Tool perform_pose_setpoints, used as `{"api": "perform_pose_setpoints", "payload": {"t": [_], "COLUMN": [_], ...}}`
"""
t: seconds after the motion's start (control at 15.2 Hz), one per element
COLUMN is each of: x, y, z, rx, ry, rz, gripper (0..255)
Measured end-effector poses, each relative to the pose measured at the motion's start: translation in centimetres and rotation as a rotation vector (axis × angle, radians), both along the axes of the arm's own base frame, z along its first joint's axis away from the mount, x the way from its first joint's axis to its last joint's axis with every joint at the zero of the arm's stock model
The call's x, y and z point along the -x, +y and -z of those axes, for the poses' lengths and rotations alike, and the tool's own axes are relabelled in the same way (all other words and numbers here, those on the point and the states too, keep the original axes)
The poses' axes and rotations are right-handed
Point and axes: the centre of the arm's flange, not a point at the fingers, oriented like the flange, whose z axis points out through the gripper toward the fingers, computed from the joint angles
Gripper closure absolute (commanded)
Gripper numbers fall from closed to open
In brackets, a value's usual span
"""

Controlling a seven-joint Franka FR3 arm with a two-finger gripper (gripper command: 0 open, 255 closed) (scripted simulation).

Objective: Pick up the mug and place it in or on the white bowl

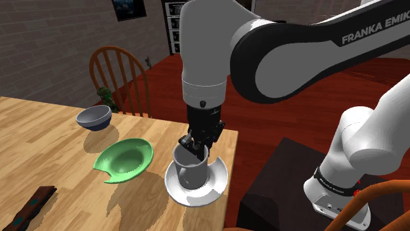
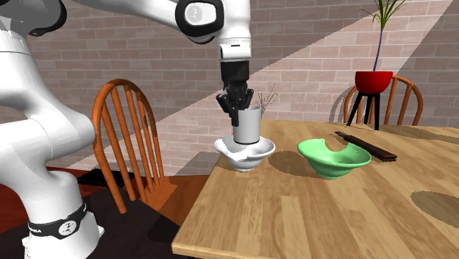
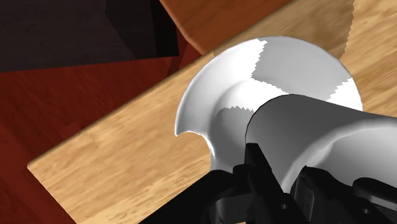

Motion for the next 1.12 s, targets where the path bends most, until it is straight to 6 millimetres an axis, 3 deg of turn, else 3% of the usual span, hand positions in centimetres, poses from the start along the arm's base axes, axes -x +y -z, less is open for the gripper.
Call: {"api": "perform_pose_setpoints", "payload": {"t": [0.2, 0.26, 0.66, 0.92, 1.12], "x": [0.0, 0.0, 0.0, 0.0, 0.1], "y": [0.0, 0.0, 0.0, -0.1, -0.3], "z": [0.0, 0.0, 0.0, -3.9, -4.9], "rx": [0.0, 0.0, 0.0, -0.001, -0.001], "ry": [0.0, 0.0, 0.0, -0.001, -0.001], "rz": [0.0, 0.0, 0.0, 0.0, 0.0], "gripper": [255, 0, 0, 0, 0]}}
